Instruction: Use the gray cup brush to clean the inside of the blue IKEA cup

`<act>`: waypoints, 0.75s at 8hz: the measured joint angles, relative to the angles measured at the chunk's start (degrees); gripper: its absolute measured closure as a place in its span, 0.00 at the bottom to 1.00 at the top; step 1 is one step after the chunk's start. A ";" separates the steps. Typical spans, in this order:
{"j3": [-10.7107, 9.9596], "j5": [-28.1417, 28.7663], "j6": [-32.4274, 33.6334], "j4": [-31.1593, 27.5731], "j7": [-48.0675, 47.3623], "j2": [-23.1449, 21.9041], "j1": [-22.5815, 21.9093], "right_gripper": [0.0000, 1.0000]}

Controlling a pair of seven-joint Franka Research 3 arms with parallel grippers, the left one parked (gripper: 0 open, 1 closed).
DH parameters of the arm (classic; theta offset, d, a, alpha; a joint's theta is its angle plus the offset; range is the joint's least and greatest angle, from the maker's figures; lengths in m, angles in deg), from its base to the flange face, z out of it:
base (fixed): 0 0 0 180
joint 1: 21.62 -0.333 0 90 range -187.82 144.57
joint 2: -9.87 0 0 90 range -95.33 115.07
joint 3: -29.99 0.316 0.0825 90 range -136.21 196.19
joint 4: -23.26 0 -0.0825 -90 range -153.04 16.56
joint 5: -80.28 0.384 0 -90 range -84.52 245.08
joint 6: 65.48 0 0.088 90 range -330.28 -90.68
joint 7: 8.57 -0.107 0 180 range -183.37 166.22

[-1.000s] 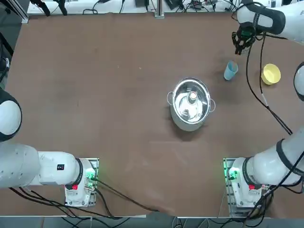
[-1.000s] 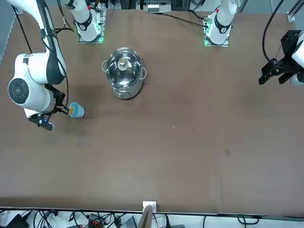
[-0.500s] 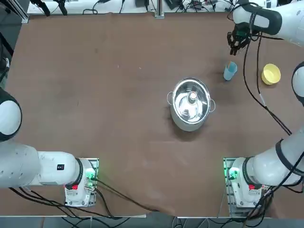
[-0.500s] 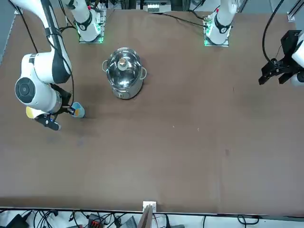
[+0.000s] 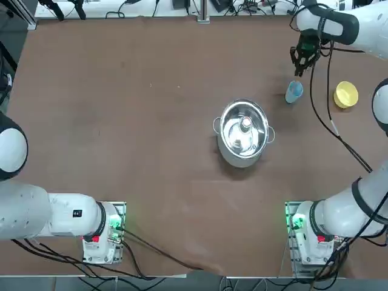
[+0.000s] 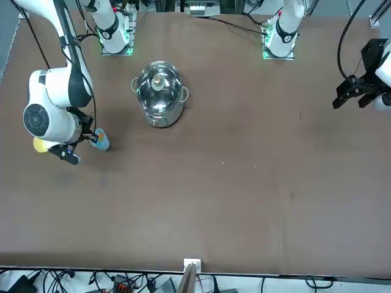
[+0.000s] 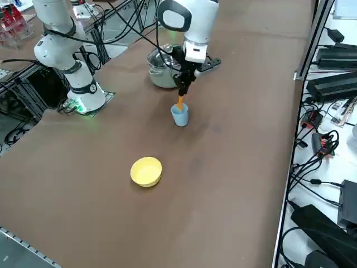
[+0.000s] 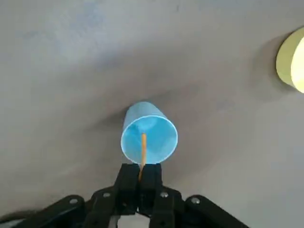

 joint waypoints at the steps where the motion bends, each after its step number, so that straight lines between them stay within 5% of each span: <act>1: -0.29 0.00 0.38 0.08 -0.01 0.00 0.16 0.97; 6: -2.28 -1.21 0.74 0.23 -0.63 0.07 0.47 0.97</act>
